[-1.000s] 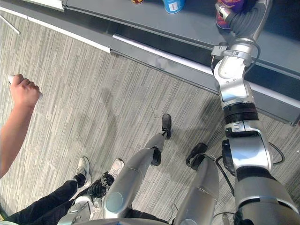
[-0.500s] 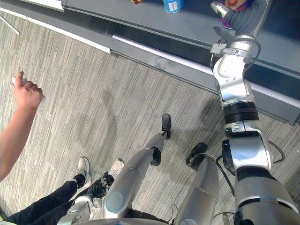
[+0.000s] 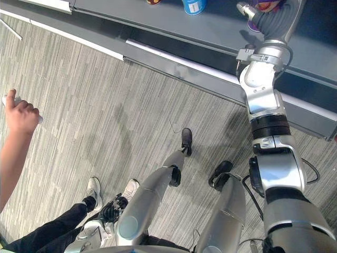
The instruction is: Put the gum and the chips on the shelf.
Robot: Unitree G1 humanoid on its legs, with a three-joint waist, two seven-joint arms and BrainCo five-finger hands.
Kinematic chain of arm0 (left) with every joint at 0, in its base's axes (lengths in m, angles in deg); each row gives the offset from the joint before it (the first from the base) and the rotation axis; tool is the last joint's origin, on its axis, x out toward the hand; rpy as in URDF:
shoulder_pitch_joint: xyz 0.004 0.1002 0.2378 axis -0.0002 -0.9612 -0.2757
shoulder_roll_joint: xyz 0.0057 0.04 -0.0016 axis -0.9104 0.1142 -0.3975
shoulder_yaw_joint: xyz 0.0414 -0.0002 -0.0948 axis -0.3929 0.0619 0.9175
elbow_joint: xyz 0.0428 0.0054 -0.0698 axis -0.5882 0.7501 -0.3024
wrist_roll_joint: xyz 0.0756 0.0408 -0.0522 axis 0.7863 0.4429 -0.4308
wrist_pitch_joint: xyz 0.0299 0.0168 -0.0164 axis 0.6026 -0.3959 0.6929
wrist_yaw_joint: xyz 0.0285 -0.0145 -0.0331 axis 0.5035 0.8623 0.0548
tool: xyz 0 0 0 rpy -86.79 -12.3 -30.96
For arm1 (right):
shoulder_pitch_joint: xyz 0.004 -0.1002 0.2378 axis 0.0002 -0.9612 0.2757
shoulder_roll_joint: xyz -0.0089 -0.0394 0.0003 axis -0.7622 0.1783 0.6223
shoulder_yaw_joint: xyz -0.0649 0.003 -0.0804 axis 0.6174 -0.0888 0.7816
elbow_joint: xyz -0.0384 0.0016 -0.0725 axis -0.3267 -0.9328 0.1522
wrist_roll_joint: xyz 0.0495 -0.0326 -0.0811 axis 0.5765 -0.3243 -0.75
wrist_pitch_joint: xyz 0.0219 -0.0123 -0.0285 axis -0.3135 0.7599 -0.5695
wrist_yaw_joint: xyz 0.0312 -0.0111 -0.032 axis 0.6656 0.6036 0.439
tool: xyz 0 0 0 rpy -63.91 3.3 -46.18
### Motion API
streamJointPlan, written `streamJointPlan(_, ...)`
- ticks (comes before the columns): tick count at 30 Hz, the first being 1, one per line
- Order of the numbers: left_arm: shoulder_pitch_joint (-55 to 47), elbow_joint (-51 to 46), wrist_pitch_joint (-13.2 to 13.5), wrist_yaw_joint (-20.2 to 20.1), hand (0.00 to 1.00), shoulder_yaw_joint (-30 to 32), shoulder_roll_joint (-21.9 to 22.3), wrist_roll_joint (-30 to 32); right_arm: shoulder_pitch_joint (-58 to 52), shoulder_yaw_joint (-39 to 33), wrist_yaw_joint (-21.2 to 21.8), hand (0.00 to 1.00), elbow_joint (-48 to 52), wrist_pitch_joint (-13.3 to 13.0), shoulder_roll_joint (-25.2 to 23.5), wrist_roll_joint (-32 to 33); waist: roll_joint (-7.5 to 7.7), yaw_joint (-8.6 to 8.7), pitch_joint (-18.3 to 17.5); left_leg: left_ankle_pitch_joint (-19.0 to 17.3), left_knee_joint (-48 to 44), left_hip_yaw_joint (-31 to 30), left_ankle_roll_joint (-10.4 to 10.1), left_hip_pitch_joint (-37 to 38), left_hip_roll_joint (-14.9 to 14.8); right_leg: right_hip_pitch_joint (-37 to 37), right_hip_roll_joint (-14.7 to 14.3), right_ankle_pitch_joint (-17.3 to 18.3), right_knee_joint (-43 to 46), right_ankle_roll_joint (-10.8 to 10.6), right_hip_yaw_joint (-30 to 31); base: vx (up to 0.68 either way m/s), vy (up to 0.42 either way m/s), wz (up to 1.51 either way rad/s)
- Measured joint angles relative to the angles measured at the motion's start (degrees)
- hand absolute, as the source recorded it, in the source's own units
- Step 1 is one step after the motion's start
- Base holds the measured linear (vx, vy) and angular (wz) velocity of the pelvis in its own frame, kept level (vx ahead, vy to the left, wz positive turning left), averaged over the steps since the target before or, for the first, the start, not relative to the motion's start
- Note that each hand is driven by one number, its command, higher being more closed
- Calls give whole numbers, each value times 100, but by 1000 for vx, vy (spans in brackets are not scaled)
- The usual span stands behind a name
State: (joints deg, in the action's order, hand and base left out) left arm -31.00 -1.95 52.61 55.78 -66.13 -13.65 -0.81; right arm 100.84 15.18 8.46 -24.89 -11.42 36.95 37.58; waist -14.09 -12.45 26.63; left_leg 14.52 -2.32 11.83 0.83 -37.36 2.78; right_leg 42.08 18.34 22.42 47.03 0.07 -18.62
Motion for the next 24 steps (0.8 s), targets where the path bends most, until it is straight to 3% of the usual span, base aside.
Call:
streamJointPlan(8,-12,89,-1,9,0,0,-3,0,-92,4,0,0,-274,-72,-215,6,0,114,0,-4,32,22,-4,315,-27,-362,-59,-50,-195,-71,-3,-7,-40,-5)
streamJointPlan(24,4,302,115,14,0,-50,-16,-9,-489,-445,-105,0,-850,-242,-273,298,-16,142,-11,-9,140,156,-10,795,-225,-820,-378,-272,-611,-70,139,-15,-47,-12)
